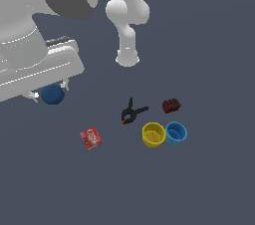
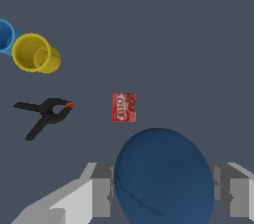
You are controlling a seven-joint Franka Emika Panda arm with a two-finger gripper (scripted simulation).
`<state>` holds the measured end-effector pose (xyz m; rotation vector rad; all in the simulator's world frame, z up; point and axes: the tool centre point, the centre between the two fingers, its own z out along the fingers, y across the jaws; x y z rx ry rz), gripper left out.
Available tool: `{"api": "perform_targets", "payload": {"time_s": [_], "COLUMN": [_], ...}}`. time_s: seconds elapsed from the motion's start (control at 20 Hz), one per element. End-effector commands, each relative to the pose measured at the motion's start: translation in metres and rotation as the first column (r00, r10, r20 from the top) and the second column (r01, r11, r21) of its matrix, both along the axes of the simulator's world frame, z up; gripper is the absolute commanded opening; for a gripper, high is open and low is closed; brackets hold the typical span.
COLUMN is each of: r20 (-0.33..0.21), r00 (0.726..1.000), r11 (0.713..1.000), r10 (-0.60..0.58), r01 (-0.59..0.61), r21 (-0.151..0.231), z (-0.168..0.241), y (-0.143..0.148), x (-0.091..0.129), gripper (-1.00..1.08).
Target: Pick up a designated object from a clutter of objects.
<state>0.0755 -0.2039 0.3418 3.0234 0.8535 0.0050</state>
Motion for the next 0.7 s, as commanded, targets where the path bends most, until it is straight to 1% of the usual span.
{"api": "perform_targets", "payload": {"time_s": [0.0, 0.3, 0.65], "r20": [-0.002, -0.002, -0.003], "r00": [1.000, 1.000, 1.000], "r11": [1.000, 1.000, 1.000], "r10": [0.001, 0.001, 0.001], "r01": [-0.001, -0.001, -0.001], "r21": [0.000, 0.000, -0.001], "z": [0.018, 0.044, 0.051], "y": [-0.011, -0.028, -0.032], "x": [-0.003, -0.006, -0.005], "gripper": [-1.00, -1.00, -1.00]}}
